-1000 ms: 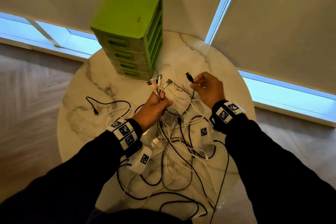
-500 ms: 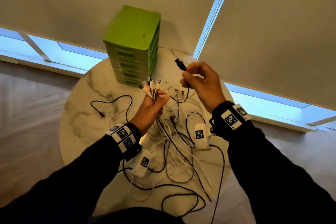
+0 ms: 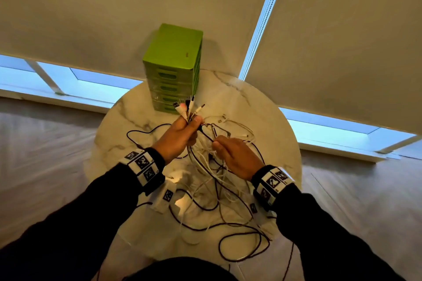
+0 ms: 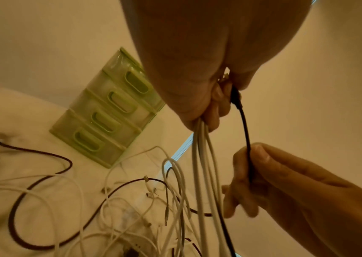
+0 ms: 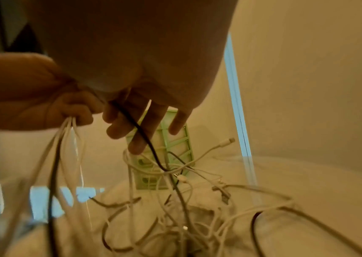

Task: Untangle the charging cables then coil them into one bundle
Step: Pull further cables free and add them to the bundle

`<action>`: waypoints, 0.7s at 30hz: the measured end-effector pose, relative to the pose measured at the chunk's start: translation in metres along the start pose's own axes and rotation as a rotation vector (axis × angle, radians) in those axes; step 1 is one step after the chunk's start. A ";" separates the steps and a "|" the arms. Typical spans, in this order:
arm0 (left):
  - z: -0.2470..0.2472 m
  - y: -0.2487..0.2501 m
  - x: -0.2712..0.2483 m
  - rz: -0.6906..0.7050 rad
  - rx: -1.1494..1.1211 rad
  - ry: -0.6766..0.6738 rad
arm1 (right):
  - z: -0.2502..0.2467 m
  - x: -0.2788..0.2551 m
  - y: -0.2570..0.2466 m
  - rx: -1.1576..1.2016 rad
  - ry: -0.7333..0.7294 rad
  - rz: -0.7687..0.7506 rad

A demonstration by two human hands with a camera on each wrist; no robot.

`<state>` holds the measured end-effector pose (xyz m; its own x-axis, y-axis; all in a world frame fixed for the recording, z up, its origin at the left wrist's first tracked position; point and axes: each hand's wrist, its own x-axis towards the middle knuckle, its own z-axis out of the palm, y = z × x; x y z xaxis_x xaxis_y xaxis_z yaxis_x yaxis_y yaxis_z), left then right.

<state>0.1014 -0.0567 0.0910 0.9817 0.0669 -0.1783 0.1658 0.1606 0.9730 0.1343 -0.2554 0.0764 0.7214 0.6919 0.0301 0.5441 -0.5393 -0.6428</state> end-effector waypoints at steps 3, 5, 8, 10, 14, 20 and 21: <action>0.004 0.006 0.000 -0.033 -0.189 0.053 | -0.003 0.003 -0.013 0.151 0.227 0.064; 0.010 0.003 0.000 -0.068 -0.236 0.087 | -0.007 0.009 -0.023 0.184 0.339 0.066; 0.021 -0.004 -0.004 -0.038 -0.170 0.050 | -0.005 0.011 -0.036 0.120 0.317 0.062; 0.028 -0.006 -0.007 -0.028 -0.135 0.049 | 0.001 0.008 -0.041 0.041 0.237 0.028; 0.033 -0.005 -0.009 -0.067 -0.020 0.156 | 0.013 0.005 -0.045 0.001 0.136 -0.008; 0.030 0.010 -0.020 0.029 0.218 0.209 | 0.030 0.009 -0.024 -0.024 0.069 0.065; 0.027 0.008 -0.019 0.034 0.217 0.220 | 0.032 0.009 -0.017 -0.016 0.049 0.079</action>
<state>0.0870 -0.0830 0.1065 0.9471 0.2838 -0.1499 0.1729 -0.0577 0.9832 0.1177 -0.2244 0.0629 0.7822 0.6227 0.0178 0.4913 -0.5991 -0.6322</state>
